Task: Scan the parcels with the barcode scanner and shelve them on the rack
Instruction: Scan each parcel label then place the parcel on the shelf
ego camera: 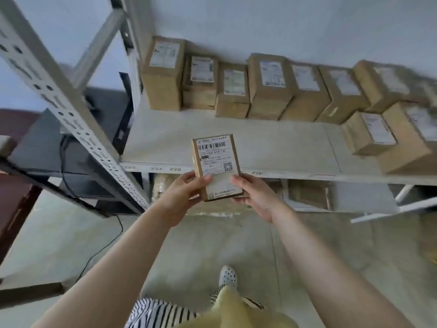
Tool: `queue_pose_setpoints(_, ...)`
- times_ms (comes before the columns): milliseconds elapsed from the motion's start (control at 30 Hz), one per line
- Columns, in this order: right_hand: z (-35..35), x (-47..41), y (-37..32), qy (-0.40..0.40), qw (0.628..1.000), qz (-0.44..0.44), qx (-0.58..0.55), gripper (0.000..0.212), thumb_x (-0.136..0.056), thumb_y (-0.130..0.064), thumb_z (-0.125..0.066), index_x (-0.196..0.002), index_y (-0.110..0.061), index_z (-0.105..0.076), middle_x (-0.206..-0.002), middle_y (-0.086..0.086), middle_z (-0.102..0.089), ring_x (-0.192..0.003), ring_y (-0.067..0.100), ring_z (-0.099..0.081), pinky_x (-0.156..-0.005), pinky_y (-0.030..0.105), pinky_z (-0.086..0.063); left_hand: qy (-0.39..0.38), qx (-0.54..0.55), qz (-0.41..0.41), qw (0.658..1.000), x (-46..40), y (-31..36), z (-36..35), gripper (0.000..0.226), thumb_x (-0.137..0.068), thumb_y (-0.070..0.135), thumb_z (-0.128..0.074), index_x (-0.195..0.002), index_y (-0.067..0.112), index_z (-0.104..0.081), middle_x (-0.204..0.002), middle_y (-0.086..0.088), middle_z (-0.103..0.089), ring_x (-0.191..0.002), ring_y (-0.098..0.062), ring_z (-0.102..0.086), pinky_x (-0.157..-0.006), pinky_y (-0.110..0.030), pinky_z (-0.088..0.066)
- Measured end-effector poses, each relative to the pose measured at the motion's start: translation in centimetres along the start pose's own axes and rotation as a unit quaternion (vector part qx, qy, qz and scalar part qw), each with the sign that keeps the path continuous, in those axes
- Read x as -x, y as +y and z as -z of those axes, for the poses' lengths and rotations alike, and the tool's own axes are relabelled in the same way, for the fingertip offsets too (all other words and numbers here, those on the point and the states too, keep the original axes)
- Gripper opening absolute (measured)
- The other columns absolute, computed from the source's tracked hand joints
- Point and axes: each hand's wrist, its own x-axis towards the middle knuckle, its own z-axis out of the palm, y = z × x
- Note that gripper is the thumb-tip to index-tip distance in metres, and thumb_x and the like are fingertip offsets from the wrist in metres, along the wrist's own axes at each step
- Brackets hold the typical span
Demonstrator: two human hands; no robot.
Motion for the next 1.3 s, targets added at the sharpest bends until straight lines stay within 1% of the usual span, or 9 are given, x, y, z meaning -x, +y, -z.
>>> queue_pose_setpoints(133, 8.0, 1.1, 0.1, 0.026, 0.999, -0.013, -0.019, 0.041, -0.08, -0.044, -0.067, -0.113, -0.02, -0.066, -0.117, 0.005, -0.07, -0.107, 0.022, -0.064, -0.088, 0.034, -0.055, -0.018, -0.005, 0.023, 1.0, -2.9, -0.9, -8.0, 0.063, -0.07, 0.034, -0.076, -0.128, 0.013, -0.061, -0.115, -0.002, -0.075, -0.103, -0.017, -0.071, -0.091, -0.032, -0.054)
queue_pose_setpoints(267, 12.9, 1.7, 0.1, 0.038, 0.998, -0.017, -0.038, 0.03, -0.09, -0.038, -0.063, -0.114, -0.02, -0.065, -0.118, 0.008, -0.07, -0.103, 0.023, -0.063, -0.098, 0.042, -0.051, -0.021, -0.024, 0.043, 0.999, -5.4, -0.8, -12.3, 0.077, -0.069, 0.035, -0.079, -0.138, 0.011, -0.054, -0.126, -0.007, -0.071, -0.11, -0.02, -0.069, -0.091, -0.031, -0.055)
queue_pose_setpoints(433, 16.4, 1.5, 0.4, 0.085, 0.991, -0.035, -0.097, 0.015, -0.098, -0.031, -0.059, -0.107, -0.021, -0.064, -0.114, 0.002, -0.069, -0.105, 0.024, -0.059, -0.106, 0.048, -0.047, -0.041, -0.045, 0.062, 0.996, -8.6, -0.3, -16.5, 0.076, -0.069, 0.031, -0.086, -0.135, 0.009, -0.056, -0.118, -0.004, -0.072, -0.105, -0.018, -0.069, -0.087, -0.029, -0.053)
queue_pose_setpoints(567, 19.8, 0.2, -0.1, 0.14, 0.984, -0.051, -0.1, 0.031, -0.097, -0.036, -0.06, -0.118, -0.014, -0.064, -0.122, 0.008, -0.068, -0.113, 0.029, -0.061, -0.102, 0.043, -0.052, -0.058, -0.062, 0.091, 0.992, -11.6, 0.3, -19.9, 0.042, -0.089, 0.026, -0.071, -0.127, 0.011, -0.06, -0.106, 0.0, -0.073, -0.096, -0.014, -0.068, -0.081, -0.027, -0.051)
queue_pose_setpoints(667, 21.8, -0.8, -1.1, 0.166, 0.979, -0.055, -0.101, 0.037, -0.096, -0.04, -0.061, -0.118, -0.011, -0.065, -0.119, 0.009, -0.07, -0.111, 0.03, -0.064, -0.093, 0.035, -0.056, -0.061, -0.068, 0.107, 0.99, -14.0, 1.0, -21.7, 0.03, -0.09, 0.028, -0.07, -0.116, 0.016, -0.065, -0.103, 0.001, -0.074, -0.105, -0.017, -0.066, -0.095, -0.034, -0.05)
queue_pose_setpoints(833, 24.5, -1.7, -2.3, 0.201, 0.968, -0.074, -0.129, 0.034, -0.092, -0.044, -0.065, -0.108, -0.014, -0.065, -0.118, 0.011, -0.069, -0.118, 0.031, -0.059, -0.1, 0.04, -0.053, -0.061, -0.084, 0.131, 0.986, -17.3, 1.9, -24.5, 0.03, -0.09, 0.032, -0.071, -0.115, 0.017, -0.065, -0.106, 0.0, -0.073, -0.106, -0.017, -0.064, -0.093, -0.036, -0.048)
queue_pose_setpoints(1000, 27.7, -2.4, -2.7, 0.242, 0.954, -0.106, -0.145, 0.033, -0.087, -0.049, -0.068, -0.096, -0.018, -0.062, -0.104, -0.001, -0.062, -0.104, 0.021, -0.058, -0.099, 0.038, -0.053, -0.034, -0.077, 0.158, 0.984, -20.3, 1.2, -28.2, 0.032, -0.09, 0.032, -0.073, -0.114, 0.012, -0.067, -0.106, -0.002, -0.072, -0.106, -0.019, -0.063, -0.102, -0.043, -0.048)
queue_pose_setpoints(1133, 31.4, -3.4, -2.7, 0.241, 0.955, -0.124, -0.124, 0.056, -0.078, -0.059, -0.07, -0.119, -0.023, -0.055, -0.104, -0.011, -0.053, -0.104, 0.016, -0.055, -0.105, 0.043, -0.049, -0.006, -0.064, 0.161, 0.985, -22.7, 0.8, -32.4, 0.031, -0.091, 0.034, -0.073, -0.111, 0.012, -0.067, -0.101, -0.003, -0.071, -0.1, -0.019, -0.063, -0.101, -0.043, -0.05)
queue_pose_setpoints(1300, 36.0, -4.1, -3.8, 0.246, 0.894, -0.145, -0.346, 0.046, -0.085, -0.029, -0.077, -0.121, -0.01, -0.055, -0.119, 0.015, -0.061, -0.113, 0.027, -0.058, -0.106, 0.045, -0.049, 0.016, -0.059, 0.155, 0.986, -25.5, 0.5, -37.4, 0.037, -0.09, 0.033, -0.074, -0.117, 0.009, -0.067, -0.101, -0.004, -0.071, -0.098, -0.018, -0.064, -0.09, -0.038, -0.051)
